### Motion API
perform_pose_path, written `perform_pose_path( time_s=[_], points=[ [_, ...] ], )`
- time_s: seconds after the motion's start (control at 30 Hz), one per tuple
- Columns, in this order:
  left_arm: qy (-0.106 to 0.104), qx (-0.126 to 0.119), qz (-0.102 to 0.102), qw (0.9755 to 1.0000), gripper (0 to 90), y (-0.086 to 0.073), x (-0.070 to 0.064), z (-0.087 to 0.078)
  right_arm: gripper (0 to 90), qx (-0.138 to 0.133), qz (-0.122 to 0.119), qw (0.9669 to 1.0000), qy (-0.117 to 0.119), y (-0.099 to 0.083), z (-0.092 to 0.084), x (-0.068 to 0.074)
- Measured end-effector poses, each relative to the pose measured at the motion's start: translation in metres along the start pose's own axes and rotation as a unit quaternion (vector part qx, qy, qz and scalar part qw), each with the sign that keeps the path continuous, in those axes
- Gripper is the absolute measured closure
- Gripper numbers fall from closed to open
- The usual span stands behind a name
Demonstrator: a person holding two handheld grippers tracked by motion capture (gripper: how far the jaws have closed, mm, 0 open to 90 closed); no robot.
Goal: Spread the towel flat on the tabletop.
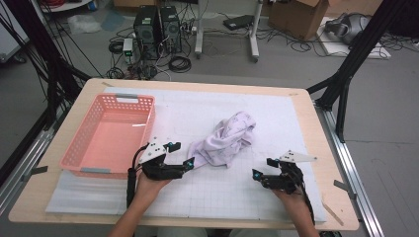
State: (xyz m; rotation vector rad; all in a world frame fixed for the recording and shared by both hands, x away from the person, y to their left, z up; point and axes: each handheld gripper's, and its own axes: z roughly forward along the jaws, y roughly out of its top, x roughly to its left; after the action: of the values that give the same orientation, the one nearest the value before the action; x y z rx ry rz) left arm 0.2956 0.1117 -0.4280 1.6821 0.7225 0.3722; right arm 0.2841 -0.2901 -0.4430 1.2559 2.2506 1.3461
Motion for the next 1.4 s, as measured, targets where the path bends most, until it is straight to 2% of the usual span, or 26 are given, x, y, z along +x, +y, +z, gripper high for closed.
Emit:
perform_pose_path(
  time_s=[0.07,0.17,0.27,0.4,0.47,0.53,0.57,0.6,0.63,0.67,0.7,0.73,0.8,0.9,1.07,1.2,1.27,1.33,1.37,1.4],
  points=[
    [0.003,-0.003,-0.002,1.0000,25.0,0.000,0.001,0.000,24.3,0.014,0.028,0.9994,0.017,0.002,0.009,-0.002],
    [0.003,-0.002,-0.002,1.0000,25.5,0.000,0.003,0.000,30.8,0.030,0.034,0.9987,0.022,0.006,0.021,-0.001],
    [0.002,-0.001,-0.002,1.0000,26.2,0.000,0.004,0.001,33.3,0.034,0.033,0.9985,0.029,0.012,0.032,0.005],
    [0.001,0.001,0.003,1.0000,27.4,0.000,0.003,0.002,35.7,0.020,0.025,0.9986,0.041,0.025,0.051,0.019],
    [0.001,0.001,0.003,1.0000,27.8,0.000,0.003,0.003,37.2,0.029,0.017,0.9983,0.047,0.031,0.064,0.028],
    [0.000,0.001,0.004,1.0000,28.0,0.000,0.003,0.003,40.1,0.052,-0.002,0.9982,0.030,0.036,0.077,0.037],
    [0.000,0.001,0.002,1.0000,28.0,0.000,0.003,0.003,42.0,0.062,-0.012,0.9979,0.014,0.038,0.084,0.041],
    [0.000,0.001,0.002,1.0000,28.0,0.000,0.003,0.003,49.9,0.058,-0.022,0.9981,-0.001,0.039,0.086,0.044],
    [0.000,0.001,0.002,1.0000,28.1,0.000,0.003,0.003,61.1,0.060,-0.026,0.9979,-0.005,0.040,0.088,0.045],
    [-0.002,0.001,0.002,1.0000,28.1,0.000,0.003,0.003,67.0,0.061,-0.024,0.9978,-0.006,0.040,0.088,0.046],
    [-0.003,0.001,0.001,1.0000,28.1,0.000,0.002,0.003,67.0,0.061,-0.024,0.9978,-0.006,0.040,0.088,0.046],
    [-0.004,0.004,0.003,1.0000,28.6,0.000,0.002,0.003,74.1,0.065,-0.025,0.9975,0.007,0.041,0.086,0.045],
    [-0.005,0.005,0.002,1.0000,28.9,0.000,0.002,0.003,75.7,0.068,-0.038,0.9969,0.007,0.042,0.079,0.045],
    [-0.005,0.005,0.003,1.0000,29.6,0.000,0.002,0.002,75.8,0.057,-0.056,0.9967,0.010,0.044,0.061,0.043],
    [-0.006,0.006,0.003,1.0000,30.9,0.000,0.003,0.001,75.2,0.057,-0.075,0.9955,-0.006,0.039,0.028,0.033],
    [-0.015,0.007,0.012,0.9998,39.6,0.000,0.001,0.001,74.3,0.053,-0.086,0.9947,-0.018,0.031,0.004,0.025],
    [-0.017,0.009,0.013,0.9997,40.0,0.000,0.000,0.002,73.5,0.052,-0.098,0.9932,-0.034,0.027,-0.006,0.022],
    [-0.019,0.011,0.010,0.9997,40.0,0.000,-0.001,0.004,73.1,0.054,-0.096,0.9924,-0.055,0.024,-0.015,0.017],
    [-0.019,0.012,0.010,0.9997,40.0,0.000,-0.001,0.004,73.3,0.066,-0.090,0.9912,-0.071,0.022,-0.017,0.014],
    [-0.021,0.013,0.010,0.9996,40.0,0.000,-0.001,0.005,73.3,0.091,-0.086,0.9879,-0.091,0.021,-0.018,0.010]
  ],
)
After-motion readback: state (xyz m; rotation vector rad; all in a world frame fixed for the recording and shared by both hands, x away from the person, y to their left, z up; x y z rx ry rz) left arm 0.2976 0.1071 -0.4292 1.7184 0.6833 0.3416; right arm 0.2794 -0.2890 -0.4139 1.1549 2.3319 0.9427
